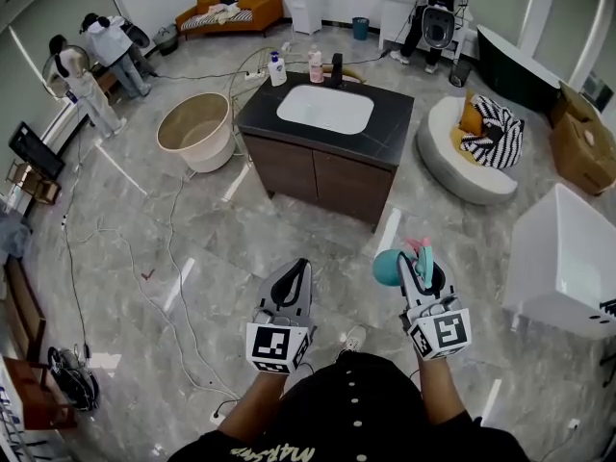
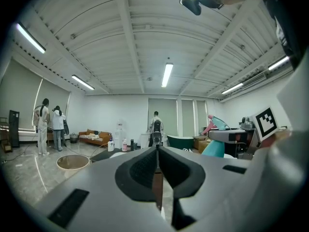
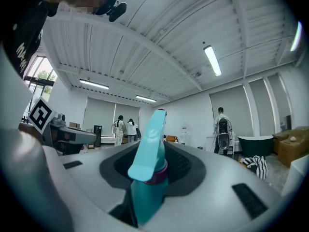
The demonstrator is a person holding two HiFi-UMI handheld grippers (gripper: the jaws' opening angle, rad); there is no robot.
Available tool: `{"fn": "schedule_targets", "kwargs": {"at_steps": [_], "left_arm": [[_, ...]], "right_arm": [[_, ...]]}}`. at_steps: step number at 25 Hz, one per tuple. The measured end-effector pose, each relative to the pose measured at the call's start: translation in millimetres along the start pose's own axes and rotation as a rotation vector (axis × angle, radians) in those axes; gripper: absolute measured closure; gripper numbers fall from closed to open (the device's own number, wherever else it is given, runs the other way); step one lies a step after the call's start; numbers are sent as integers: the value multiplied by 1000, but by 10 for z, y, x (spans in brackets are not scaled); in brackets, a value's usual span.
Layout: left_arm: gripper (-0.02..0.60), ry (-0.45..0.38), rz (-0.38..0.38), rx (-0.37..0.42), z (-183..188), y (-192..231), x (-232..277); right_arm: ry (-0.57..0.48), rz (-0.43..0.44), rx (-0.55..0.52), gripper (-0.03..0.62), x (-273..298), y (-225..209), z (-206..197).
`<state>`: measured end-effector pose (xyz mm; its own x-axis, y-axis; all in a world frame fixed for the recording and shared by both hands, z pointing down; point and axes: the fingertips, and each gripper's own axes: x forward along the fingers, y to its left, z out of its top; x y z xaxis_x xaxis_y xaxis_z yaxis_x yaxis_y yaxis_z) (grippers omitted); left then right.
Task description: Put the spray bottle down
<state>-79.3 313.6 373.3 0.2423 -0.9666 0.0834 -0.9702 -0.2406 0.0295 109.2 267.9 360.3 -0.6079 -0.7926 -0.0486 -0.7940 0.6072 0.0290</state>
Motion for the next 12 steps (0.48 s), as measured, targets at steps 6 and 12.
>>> {"fn": "schedule_targets", "kwargs": {"at_steps": [6, 12], "left_arm": [[560, 7, 26, -8, 28, 113, 596], [560, 2, 56, -15, 29, 177, 1143]], "right_arm": [[0, 5, -1, 476, 458, -477, -28], [6, 23, -7, 476, 841, -907, -107]]}}
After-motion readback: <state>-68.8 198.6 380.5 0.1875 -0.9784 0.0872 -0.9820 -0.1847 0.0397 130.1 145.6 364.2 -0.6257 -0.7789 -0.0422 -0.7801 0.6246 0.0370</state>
